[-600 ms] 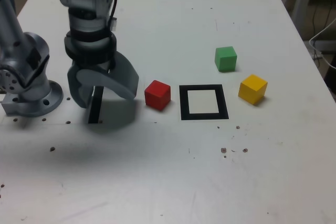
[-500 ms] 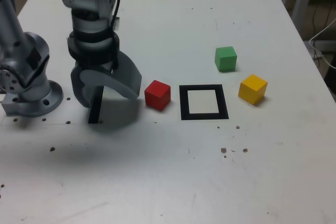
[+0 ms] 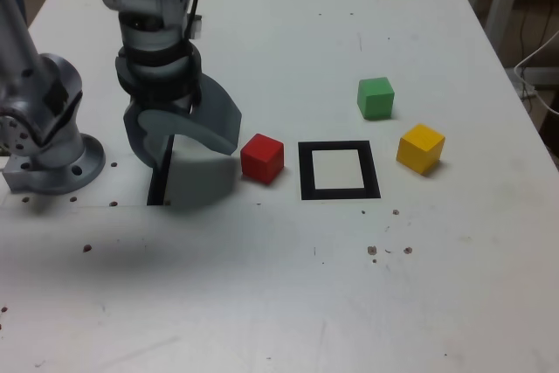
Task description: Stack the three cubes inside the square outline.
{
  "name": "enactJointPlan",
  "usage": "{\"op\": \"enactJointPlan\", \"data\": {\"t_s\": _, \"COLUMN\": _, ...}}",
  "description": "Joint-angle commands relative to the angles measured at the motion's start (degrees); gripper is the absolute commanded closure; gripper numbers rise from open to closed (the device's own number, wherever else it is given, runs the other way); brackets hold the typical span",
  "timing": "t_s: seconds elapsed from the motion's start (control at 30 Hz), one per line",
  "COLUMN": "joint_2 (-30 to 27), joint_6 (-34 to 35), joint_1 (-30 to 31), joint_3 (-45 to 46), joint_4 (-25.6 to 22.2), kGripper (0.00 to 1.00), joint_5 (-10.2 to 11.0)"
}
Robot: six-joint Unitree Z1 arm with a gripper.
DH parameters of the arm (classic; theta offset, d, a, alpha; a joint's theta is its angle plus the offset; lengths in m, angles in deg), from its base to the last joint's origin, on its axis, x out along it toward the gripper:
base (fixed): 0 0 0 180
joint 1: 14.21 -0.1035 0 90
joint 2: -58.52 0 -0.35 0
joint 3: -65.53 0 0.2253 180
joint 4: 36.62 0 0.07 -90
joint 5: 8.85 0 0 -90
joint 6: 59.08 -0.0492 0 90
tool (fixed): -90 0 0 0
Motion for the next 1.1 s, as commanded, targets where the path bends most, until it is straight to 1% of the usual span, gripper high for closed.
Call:
{"op": "enactJointPlan", "data": {"t_s": 0.0, "joint_2": -0.75, "joint_6": -0.11, "joint_1": -0.29, "joint_3": -0.80, "joint_4": -1.66, "kGripper": 0.01, "joint_5": 0.40}}
{"op": "enactJointPlan", "data": {"t_s": 0.13, "joint_2": -0.84, "joint_6": -0.77, "joint_1": -0.77, "joint_3": -2.73, "joint_4": -5.06, "kGripper": 0.01, "joint_5": 1.51}}
{"op": "enactJointPlan", "data": {"t_s": 0.23, "joint_2": -0.66, "joint_6": -2.75, "joint_1": -0.79, "joint_3": -5.92, "joint_4": -8.17, "kGripper": 0.00, "joint_5": 2.18}}
{"op": "enactJointPlan", "data": {"t_s": 0.4, "joint_2": 0.55, "joint_6": -6.41, "joint_1": -0.34, "joint_3": -13.46, "joint_4": -14.48, "kGripper": 0.01, "joint_5": 2.12}}
{"op": "enactJointPlan", "data": {"t_s": 0.5, "joint_2": 1.80, "joint_6": -8.40, "joint_1": 0.43, "joint_3": -17.42, "joint_4": -16.44, "kGripper": 0.01, "joint_5": 2.08}}
{"op": "enactJointPlan", "data": {"t_s": 0.63, "joint_2": 3.87, "joint_6": -11.31, "joint_1": 1.14, "joint_3": -20.09, "joint_4": -16.59, "kGripper": 0.01, "joint_5": 1.46}}
{"op": "enactJointPlan", "data": {"t_s": 0.77, "joint_2": 6.43, "joint_6": -14.80, "joint_1": 1.23, "joint_3": -20.65, "joint_4": -15.33, "kGripper": 0.01, "joint_5": 0.60}}
{"op": "enactJointPlan", "data": {"t_s": 0.9, "joint_2": 8.81, "joint_6": -17.26, "joint_1": 1.23, "joint_3": -20.72, "joint_4": -14.23, "kGripper": 0.01, "joint_5": 0.42}}
{"op": "enactJointPlan", "data": {"t_s": 1.07, "joint_2": 12.45, "joint_6": -18.28, "joint_1": 1.23, "joint_3": -21.81, "joint_4": -13.76, "kGripper": 0.02, "joint_5": 0.64}}
